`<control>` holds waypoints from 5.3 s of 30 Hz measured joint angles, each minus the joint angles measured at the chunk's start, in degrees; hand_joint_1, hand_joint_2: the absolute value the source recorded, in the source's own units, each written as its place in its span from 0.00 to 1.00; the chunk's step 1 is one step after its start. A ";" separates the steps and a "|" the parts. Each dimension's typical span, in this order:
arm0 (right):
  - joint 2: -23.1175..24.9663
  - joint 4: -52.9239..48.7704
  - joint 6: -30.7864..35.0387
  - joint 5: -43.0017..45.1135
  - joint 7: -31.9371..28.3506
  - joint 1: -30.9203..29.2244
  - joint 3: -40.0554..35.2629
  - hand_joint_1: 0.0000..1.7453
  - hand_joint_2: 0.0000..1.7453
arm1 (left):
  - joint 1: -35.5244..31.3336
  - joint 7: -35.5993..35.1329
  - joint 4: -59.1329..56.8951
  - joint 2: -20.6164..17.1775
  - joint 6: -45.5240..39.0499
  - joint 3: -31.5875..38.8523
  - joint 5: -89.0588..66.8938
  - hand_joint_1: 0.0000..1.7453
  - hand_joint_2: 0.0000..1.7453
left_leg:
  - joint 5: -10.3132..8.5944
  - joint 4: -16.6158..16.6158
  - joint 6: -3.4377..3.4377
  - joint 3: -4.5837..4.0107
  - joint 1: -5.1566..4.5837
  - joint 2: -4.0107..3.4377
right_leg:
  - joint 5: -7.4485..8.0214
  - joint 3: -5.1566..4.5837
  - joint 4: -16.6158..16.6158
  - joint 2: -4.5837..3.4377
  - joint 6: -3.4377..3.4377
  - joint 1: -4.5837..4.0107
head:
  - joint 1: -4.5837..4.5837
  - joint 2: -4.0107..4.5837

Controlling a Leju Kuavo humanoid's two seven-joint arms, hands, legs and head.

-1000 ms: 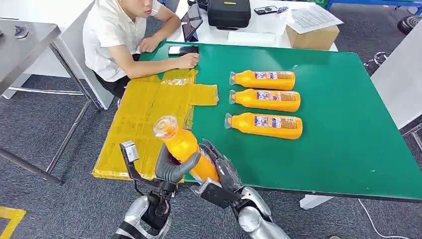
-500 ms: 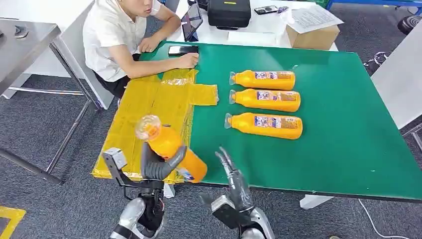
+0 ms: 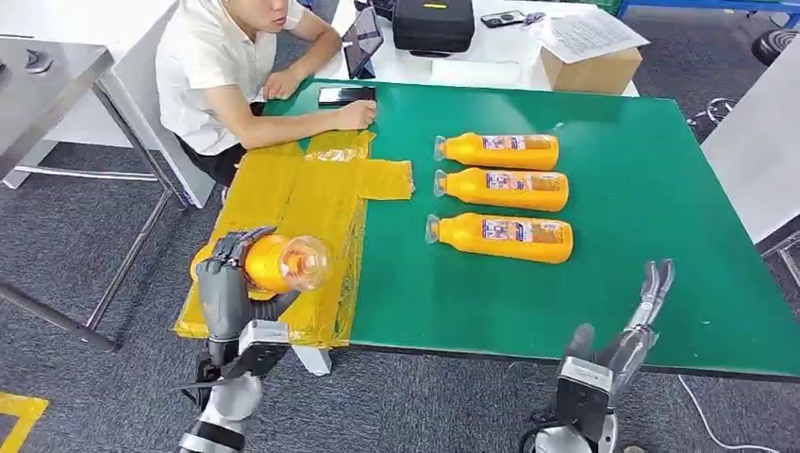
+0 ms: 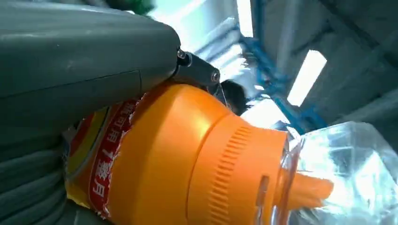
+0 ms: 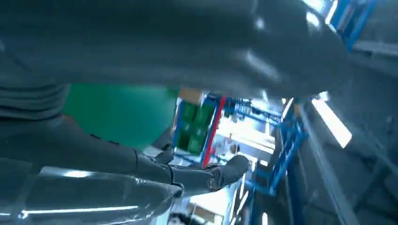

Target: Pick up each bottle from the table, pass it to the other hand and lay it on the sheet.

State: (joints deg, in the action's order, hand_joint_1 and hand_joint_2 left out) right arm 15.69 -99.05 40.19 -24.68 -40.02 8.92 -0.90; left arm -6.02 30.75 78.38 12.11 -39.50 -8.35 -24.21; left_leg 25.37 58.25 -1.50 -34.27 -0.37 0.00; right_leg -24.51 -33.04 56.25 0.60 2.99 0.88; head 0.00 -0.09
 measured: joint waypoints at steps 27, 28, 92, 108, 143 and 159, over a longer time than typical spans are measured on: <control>-0.17 7.16 -0.06 8.24 0.00 -3.44 -4.89 0.00 1.00 | -22.05 -14.12 -37.99 -4.87 25.83 -7.87 -16.10 0.00 1.00 | -0.20 0.00 0.09 0.03 0.05 0.15 | 0.12 0.10 0.05 0.06 -0.12 -0.05 | 0.00 0.00; -0.26 7.32 -0.04 8.24 0.00 -3.46 -5.06 0.00 1.00 | -22.18 -14.12 -38.34 -4.83 25.90 -7.87 -15.98 0.00 1.00 | -0.20 0.00 0.09 0.03 0.05 0.15 | 0.12 0.11 0.05 0.06 -0.12 -0.05 | 0.00 0.00; -11.92 22.25 -0.02 -47.54 17.26 -4.93 -2.70 0.00 1.00 | 0.04 -2.71 1.87 1.33 11.65 -18.88 31.91 0.00 1.00 | -0.31 0.00 0.05 -0.26 0.00 0.29 | 0.18 -0.10 0.00 0.17 -0.06 -0.01 | -0.02 0.00; -29.52 47.12 -9.84 -47.80 32.87 -23.51 -10.02 0.00 1.00 | -0.38 0.37 -5.31 1.79 10.89 -21.02 28.82 0.00 1.00 | -0.36 0.03 -0.03 -0.20 -0.09 0.18 | 0.32 -0.11 0.00 0.08 0.14 0.09 | 0.02 0.00; -28.63 67.31 -24.24 -40.24 32.02 -39.01 -17.67 1.00 1.00 | -2.72 -0.46 -6.87 2.21 12.55 -22.66 29.35 0.00 1.00 | -0.38 0.03 -0.06 0.34 -0.09 0.20 | 0.32 0.21 -0.09 0.07 0.15 0.08 | 0.00 0.00; -27.23 65.67 -25.57 -22.46 18.19 -36.17 -13.46 1.00 1.00 | -2.81 -3.94 -7.13 2.32 16.67 -22.27 36.82 0.00 1.00 | -0.16 0.01 -0.22 1.01 0.02 -0.14 | 0.34 1.09 -0.27 -0.21 0.15 -0.05 | -0.02 0.00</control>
State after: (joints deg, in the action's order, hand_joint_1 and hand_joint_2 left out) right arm -11.54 -33.39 14.62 -47.14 -21.83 -27.25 -14.36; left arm -8.84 26.81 71.26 14.43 -22.83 -30.62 12.61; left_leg 25.22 58.26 -1.71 -33.26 -0.35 -0.14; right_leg -24.16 -31.96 55.98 0.40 3.14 0.83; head -0.02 -0.09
